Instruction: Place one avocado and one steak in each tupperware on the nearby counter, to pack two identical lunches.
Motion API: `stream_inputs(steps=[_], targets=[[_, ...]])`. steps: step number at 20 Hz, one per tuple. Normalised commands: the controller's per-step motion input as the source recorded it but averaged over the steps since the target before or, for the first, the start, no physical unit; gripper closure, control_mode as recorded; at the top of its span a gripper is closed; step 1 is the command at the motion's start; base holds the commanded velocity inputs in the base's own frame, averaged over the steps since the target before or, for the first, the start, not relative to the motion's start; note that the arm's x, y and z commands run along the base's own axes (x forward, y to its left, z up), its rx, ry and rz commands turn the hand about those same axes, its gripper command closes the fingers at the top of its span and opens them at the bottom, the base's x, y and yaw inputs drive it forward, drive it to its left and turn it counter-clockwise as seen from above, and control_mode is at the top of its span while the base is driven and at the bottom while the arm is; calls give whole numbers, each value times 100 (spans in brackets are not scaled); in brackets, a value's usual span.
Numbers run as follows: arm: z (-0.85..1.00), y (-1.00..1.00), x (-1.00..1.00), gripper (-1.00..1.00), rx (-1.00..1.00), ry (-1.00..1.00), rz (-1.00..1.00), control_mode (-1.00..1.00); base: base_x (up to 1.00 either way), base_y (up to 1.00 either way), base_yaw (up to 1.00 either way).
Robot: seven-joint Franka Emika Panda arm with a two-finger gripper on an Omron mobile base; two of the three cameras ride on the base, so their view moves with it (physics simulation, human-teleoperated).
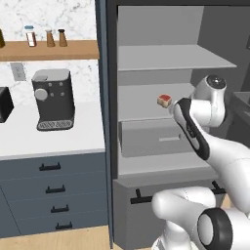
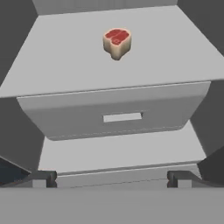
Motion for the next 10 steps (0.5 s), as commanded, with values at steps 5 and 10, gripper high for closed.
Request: stream_inputs(steps=[5,10], targets=[[0,-19,85,-100,-1,-3,-2,-100,0,0,0],[0,-9,42,-100,0,2,-1,-100,0,0,0]])
